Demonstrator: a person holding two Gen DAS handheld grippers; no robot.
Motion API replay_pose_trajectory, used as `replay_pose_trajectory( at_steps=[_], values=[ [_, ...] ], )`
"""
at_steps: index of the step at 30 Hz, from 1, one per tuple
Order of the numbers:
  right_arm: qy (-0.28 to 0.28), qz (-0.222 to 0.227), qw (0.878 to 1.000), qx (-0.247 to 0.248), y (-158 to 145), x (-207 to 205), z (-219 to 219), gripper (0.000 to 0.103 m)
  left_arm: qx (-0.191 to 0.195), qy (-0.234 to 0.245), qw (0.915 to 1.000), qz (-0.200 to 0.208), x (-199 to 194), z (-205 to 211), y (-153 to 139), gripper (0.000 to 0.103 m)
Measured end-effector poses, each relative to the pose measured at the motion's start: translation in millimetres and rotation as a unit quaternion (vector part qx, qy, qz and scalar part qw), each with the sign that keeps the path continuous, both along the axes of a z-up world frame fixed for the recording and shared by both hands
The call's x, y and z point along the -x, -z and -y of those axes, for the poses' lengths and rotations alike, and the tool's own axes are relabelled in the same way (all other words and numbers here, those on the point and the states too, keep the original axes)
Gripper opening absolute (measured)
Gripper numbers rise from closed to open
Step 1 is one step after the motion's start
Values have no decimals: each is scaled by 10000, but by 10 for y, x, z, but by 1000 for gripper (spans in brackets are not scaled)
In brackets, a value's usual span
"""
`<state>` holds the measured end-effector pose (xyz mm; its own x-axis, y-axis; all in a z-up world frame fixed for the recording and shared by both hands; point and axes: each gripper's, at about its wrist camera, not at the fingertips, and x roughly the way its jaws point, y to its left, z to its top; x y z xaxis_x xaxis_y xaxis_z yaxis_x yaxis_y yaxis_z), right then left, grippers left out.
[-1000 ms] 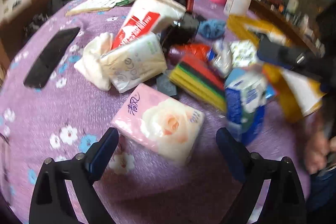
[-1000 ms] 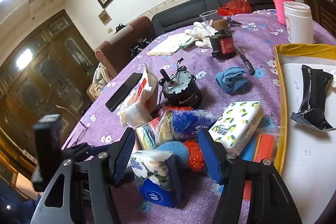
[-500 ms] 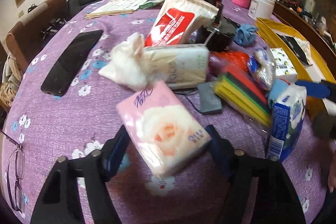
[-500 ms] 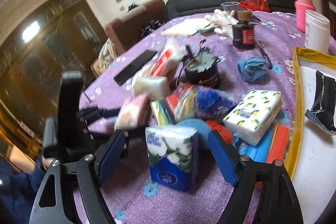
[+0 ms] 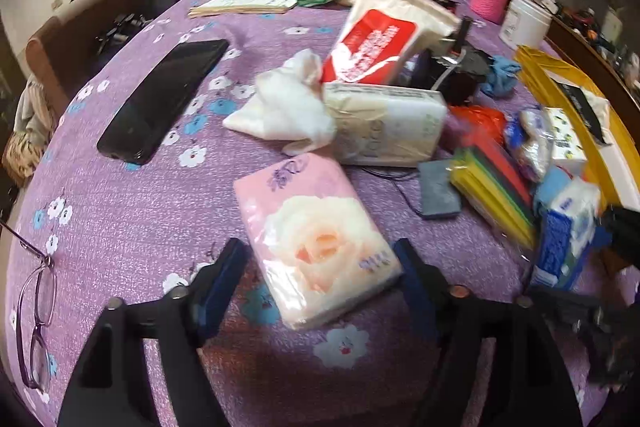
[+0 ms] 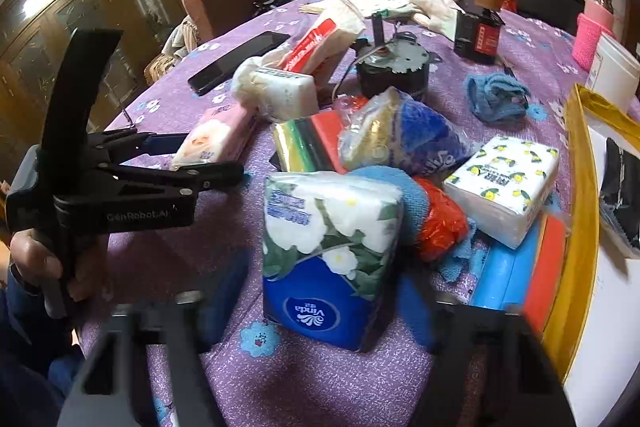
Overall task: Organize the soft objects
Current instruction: 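Grasp the pink rose tissue pack with the left tool while the right tool grasps the Vinda pack, then carry the pink pack with the left tool while the right tool carries the Vinda pack to the tray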
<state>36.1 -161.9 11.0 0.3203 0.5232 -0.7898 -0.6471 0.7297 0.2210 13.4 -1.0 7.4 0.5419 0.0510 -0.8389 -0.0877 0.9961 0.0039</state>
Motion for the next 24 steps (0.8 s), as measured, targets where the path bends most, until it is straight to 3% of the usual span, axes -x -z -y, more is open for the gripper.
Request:
replay_pose_trajectory(
  at_steps=[2,3,4,5,10,15,24],
  values=[
    [44,5,10000,-36,-11,-15,28,54,-43,-32,10000,45,-3,6,4,76],
    [40,63,10000,-42,-28,-3,32,53,-30,-67,9999,106,1,1,2,72],
    [41,128,9998,-116,-57,11,49,53,-70,-76,9998,172,11,4,-11,59],
    [52,160,9996,-212,-85,10,73,53,-90,-82,9997,196,18,4,-23,57],
    [223,269,9970,-686,-235,-6,218,53,-34,-9,9994,341,77,42,-81,53],
    [489,418,9919,-1099,-363,-55,367,53,-133,195,9967,783,208,228,-254,53],
    [781,361,9893,-1182,-373,-144,466,53,-567,670,9925,851,269,665,-214,53]
  ],
)
